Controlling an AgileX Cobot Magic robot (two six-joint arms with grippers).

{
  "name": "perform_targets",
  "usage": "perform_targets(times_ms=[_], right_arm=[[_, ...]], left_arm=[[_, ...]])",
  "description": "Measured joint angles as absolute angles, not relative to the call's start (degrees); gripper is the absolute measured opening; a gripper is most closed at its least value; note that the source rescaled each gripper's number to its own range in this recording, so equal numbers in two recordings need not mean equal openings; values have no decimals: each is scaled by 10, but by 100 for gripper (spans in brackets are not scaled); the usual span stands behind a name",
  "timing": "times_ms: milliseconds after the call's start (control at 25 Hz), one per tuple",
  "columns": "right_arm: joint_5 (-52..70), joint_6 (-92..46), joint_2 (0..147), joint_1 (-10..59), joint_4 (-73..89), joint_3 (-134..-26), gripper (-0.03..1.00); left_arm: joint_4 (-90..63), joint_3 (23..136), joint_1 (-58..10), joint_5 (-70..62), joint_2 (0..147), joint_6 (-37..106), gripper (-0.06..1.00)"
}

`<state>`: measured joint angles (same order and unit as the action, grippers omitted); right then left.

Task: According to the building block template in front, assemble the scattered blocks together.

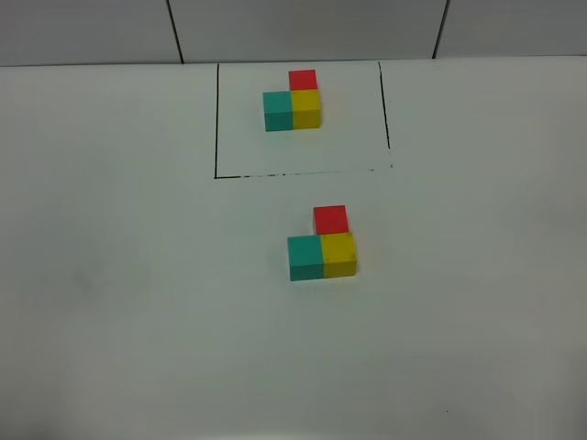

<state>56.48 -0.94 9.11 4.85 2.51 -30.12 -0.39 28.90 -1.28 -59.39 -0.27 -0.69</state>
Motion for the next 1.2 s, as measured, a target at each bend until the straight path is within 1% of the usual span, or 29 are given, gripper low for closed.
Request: perform_targets(times_ms=[240,400,1200], right_arm=[[602,-9,52,49,24,-285,94],[603,-9,30,49,23,-285,93],[604,-9,30,49,7,-285,80]], left_arm=[[-4,289,-13,-594,-3,-7,79],[-4,289,-13,-594,-3,-7,79],[-4,289,-13,-594,-3,-7,79]])
